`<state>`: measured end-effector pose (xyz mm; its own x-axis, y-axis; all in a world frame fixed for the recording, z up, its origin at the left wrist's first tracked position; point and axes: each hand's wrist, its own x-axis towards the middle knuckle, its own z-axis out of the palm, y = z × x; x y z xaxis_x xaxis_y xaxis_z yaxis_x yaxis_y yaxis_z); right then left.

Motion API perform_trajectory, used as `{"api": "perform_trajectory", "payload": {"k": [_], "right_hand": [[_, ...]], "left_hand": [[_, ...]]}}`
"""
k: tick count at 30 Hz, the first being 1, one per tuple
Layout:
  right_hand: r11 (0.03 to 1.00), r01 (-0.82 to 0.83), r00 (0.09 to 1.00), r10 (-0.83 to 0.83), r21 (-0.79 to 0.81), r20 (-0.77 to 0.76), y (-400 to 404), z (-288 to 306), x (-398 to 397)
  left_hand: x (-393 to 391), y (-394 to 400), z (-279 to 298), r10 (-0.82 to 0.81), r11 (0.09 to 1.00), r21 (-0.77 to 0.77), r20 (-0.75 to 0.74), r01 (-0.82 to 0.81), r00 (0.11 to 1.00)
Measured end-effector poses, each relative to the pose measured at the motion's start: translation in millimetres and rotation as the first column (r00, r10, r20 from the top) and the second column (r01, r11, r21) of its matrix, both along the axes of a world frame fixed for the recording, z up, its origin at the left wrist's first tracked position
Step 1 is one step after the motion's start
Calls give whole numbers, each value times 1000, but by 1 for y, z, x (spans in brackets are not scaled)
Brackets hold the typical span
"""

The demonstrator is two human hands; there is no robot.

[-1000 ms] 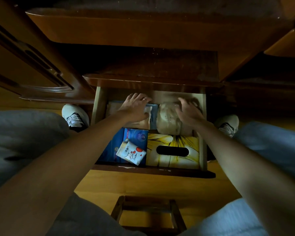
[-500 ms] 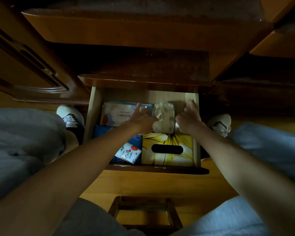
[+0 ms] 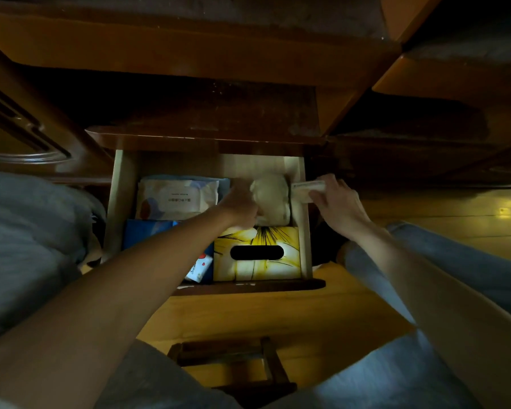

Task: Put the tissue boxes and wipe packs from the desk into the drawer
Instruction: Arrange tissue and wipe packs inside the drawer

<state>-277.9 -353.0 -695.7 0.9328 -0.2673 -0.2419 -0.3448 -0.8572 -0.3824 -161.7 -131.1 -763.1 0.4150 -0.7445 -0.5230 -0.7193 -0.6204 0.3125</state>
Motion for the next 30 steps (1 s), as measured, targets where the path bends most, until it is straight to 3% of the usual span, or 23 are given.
{"api": "perform_trajectory", "payload": {"k": [3,5,8,14,17,20,23,26,30], "right_hand": [[996,37,999,-33,83,-40,7,-4,7],[992,1,999,5,125,-45,16,-4,14],[984,-37,999,41,173,-21,33,2,30],[891,78,996,-85,447,-4,89,8,59],[811,127,990,-67,572,-125,133,12,60],[703,150,957,73,695,-280,175,17,47],[731,87,956,130,677,-264,205,16,27],[846,38,960,117,531,-255,219,5,9],[900,26,956,106,436,-275,231,-6,-10]], "left_hand": [[3,7,8,127,992,9,-90,-127,988],[7,18,17,110,994,4,-63,-110,992],[26,43,34,203,972,-127,13,-199,979],[61,132,74,544,824,-203,22,-529,839],[42,175,79,629,760,-122,-113,-639,769],[11,198,67,695,702,51,-266,-710,668],[-19,204,56,752,638,159,-339,-754,565],[-34,201,54,741,633,181,-422,-753,522],[-42,192,55,787,537,211,-475,-817,394]]}}
